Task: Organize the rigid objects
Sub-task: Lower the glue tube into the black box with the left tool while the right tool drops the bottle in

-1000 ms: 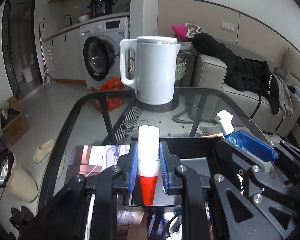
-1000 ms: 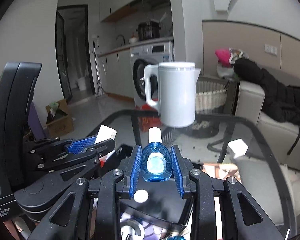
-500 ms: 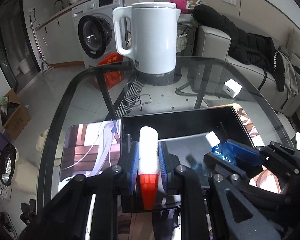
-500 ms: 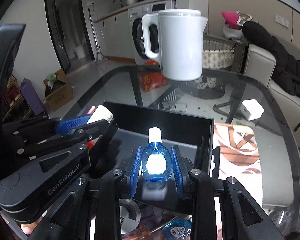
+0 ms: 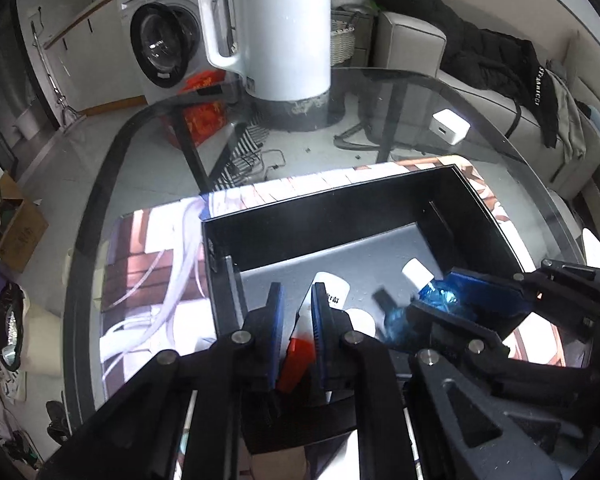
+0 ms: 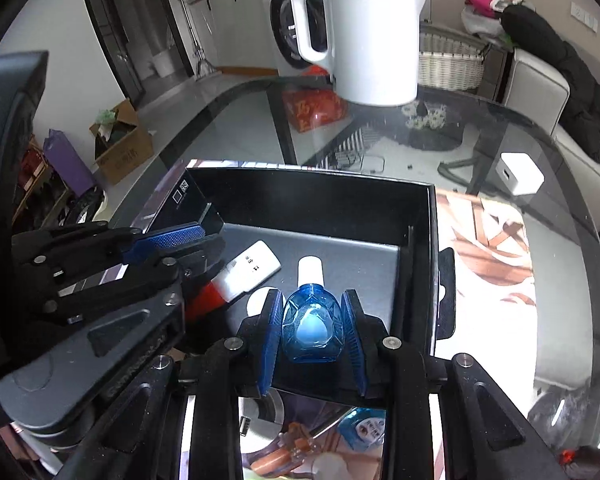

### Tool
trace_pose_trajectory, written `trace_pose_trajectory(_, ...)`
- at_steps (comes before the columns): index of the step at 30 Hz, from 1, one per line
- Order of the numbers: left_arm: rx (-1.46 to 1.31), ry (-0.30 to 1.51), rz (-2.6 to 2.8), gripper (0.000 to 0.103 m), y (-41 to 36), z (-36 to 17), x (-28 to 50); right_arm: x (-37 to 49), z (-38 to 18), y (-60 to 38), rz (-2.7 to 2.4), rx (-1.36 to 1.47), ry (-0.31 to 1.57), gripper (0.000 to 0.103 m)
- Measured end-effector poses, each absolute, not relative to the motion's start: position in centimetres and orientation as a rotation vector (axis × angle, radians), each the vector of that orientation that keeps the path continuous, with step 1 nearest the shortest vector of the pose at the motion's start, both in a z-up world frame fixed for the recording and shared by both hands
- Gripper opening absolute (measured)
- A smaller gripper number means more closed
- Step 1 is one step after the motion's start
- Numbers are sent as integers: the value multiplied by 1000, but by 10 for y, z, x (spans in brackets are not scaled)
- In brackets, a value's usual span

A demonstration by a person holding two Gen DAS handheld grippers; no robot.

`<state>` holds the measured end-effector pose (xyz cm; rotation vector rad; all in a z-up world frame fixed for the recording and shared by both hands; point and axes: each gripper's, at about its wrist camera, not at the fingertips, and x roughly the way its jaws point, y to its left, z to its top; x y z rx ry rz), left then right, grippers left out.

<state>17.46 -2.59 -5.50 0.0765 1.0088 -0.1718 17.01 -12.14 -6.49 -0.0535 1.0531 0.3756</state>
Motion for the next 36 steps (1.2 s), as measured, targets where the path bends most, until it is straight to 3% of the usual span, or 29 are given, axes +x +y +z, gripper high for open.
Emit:
trace_pose_trajectory(6, 79, 1010, -167, 13, -24, -54, 176, 165, -64, -123, 377, -51, 1064, 30)
trace_pose_trajectory(12, 93, 974, -156, 22, -21, -47, 169, 158, -61, -123, 361, -75, 1025, 40)
trace_pose_trajectory(14, 79, 967, -161, 31, -17, -44, 167, 156, -58, -125, 354, -72, 1012, 48)
trace_pose_trajectory(16, 64, 952, -169, 42, -14, -40, 164, 152, -55, -128, 355, -71, 993, 49)
trace_pose_trajectory(18, 41, 936, -179, 45, -11, -33, 158, 149, -50, -131, 355, -67, 975, 49)
trace_pose_trajectory(36, 82, 838, -239, 51, -18, 7, 110, 94, -4, -148, 398, -102, 839, 49)
